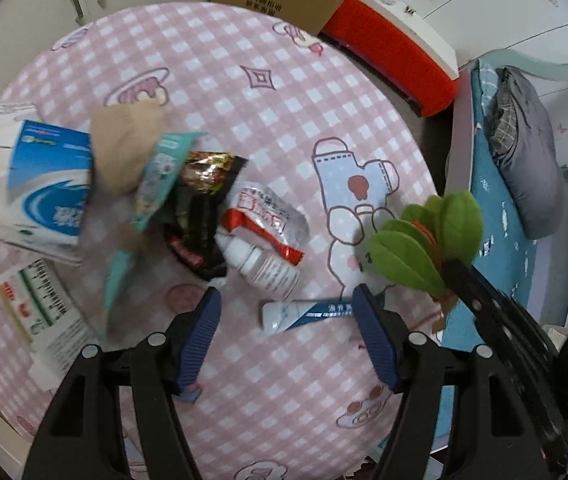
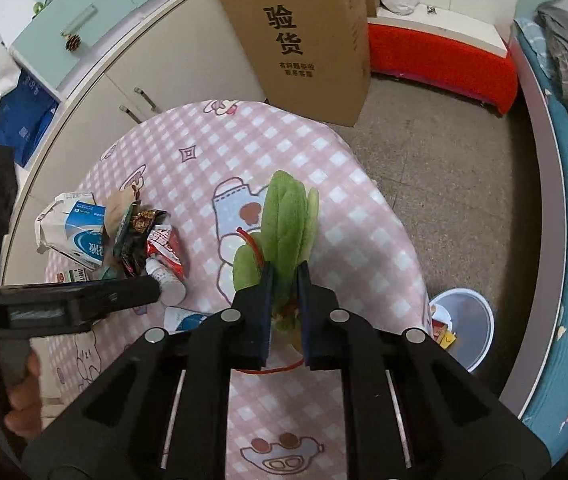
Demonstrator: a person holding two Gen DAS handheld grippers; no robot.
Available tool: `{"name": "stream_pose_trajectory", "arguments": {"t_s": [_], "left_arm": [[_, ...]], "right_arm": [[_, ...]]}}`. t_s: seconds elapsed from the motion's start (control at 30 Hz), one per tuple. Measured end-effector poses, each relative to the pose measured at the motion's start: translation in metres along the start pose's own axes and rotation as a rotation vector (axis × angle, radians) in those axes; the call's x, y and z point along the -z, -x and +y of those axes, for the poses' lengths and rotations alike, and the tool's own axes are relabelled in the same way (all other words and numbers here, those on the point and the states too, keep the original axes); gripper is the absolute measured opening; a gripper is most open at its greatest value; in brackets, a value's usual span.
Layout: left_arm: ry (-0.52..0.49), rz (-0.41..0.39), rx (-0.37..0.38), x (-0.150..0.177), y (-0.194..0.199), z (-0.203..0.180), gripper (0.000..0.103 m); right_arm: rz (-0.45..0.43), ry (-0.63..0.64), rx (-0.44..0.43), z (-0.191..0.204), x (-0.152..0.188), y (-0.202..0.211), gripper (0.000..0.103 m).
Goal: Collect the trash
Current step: 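Grasp white bottle with left tool while right tool holds green leaf toy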
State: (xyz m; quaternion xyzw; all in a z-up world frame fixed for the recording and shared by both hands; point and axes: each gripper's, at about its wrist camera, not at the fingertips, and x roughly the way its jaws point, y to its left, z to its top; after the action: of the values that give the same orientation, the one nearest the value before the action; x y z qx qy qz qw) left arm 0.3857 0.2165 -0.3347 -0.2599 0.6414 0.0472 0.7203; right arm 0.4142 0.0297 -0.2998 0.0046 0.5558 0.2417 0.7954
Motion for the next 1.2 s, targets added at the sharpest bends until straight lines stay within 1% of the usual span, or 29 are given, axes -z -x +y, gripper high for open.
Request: {"name": "stream_pose_trajectory", "arguments": {"t_s": [0.03,0.1,0.2,0.23,0.27,0.33,0.47,0.63,0.83,0.9,1.0,1.2], "left_arm": [[0.001,0.003,-0.007,-0.002,-0.005,-0.003,0.059],[0.012,0.016,-0.021,-0.004,-0.014,-0.004,0.055],[0.039,0.025,-0.043,-0.008,-0.024,-0.004,0.052],[0.04,0.027,-0.049,-0.01,-0.027,-0.005,0.041],[0.039,0.03,-0.067,-0.01,-0.03,-0.006,0.035],[0.059,0.034,-0.053,-0.009,-0.032,-0.004,0.035],[0.05,-0.001,-0.053,-0.001,-0.02,-0.006,0.034],[0.023,-0.059,-0.021,0.016,0.011,-0.018,0.034],[-0.046,-0.14,-0.013,0.036,0.056,-0.041,0.034],[-0.068,-0.164,-0.003,0.042,0.069,-0.046,0.034],[-0.095,-0.202,-0.01,0.055,0.086,-0.055,0.034],[-0.132,-0.259,-0.002,0.071,0.105,-0.091,0.034]], "right_arm": [[0.001,-0.003,-0.001,-0.001,0.002,0.0,0.012],[0.008,-0.013,-0.012,-0.004,0.004,0.0,0.012],[0.019,-0.019,-0.028,-0.006,0.008,-0.001,0.012],[0.02,-0.02,-0.033,-0.006,0.009,-0.001,0.012],[0.023,-0.021,-0.039,-0.007,0.009,-0.001,0.012],[0.024,-0.02,-0.048,-0.006,0.01,-0.001,0.012],[0.015,0.016,-0.065,0.002,0.007,0.005,0.012],[-0.018,0.064,-0.104,0.014,-0.002,0.021,0.012],[-0.049,0.112,-0.151,0.024,-0.007,0.049,0.012],[-0.057,0.119,-0.16,0.023,-0.007,0.059,0.012],[-0.076,0.116,-0.177,0.019,-0.005,0.076,0.012],[-0.134,0.091,-0.188,-0.005,0.007,0.118,0.012]]}}
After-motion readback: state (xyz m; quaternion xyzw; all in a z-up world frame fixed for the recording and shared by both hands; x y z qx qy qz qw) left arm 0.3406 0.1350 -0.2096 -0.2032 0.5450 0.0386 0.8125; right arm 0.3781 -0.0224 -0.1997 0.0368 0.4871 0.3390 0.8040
